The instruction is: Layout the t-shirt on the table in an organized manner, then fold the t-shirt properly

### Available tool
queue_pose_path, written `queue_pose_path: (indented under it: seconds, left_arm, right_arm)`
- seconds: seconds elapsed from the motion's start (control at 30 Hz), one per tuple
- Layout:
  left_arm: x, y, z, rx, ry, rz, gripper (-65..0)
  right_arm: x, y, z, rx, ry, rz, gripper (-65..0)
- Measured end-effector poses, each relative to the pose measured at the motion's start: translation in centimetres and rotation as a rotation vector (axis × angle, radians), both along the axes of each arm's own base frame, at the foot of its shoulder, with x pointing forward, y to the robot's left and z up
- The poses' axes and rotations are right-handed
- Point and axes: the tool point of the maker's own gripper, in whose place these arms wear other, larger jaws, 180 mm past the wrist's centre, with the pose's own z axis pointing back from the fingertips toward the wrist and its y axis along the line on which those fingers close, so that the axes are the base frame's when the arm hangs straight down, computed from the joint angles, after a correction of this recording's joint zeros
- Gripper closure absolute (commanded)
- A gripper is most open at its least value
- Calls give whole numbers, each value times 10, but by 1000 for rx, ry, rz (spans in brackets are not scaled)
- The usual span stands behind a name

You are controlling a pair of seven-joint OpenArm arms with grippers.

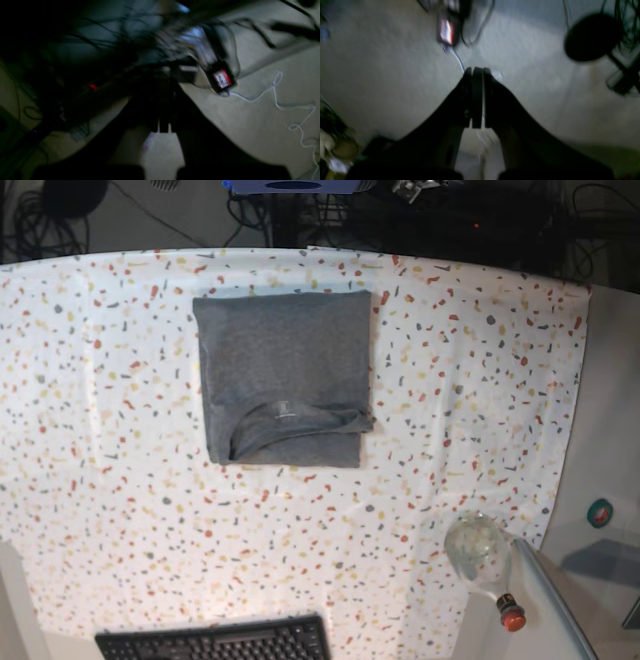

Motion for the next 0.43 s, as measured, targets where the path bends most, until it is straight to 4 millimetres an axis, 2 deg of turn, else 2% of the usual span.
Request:
queue_pose_path:
  seconds: [0.13, 0.2, 0.37, 0.43]
  left_arm:
    - [-19, 5, 0, 13, 40, -7, 0]
    - [-19, 6, -1, 18, 47, -8, 0]
    - [29, 7, -1, 16, -43, 9, 0]
    - [30, 4, -1, 8, -49, 9, 0]
  right_arm:
    - [12, 0, -2, -14, -19, -104, 0]
    - [13, -2, -2, -18, -18, -104, 0]
    - [23, -2, -4, -19, -31, -103, 0]
    - [31, -2, -5, -18, -47, -104, 0]
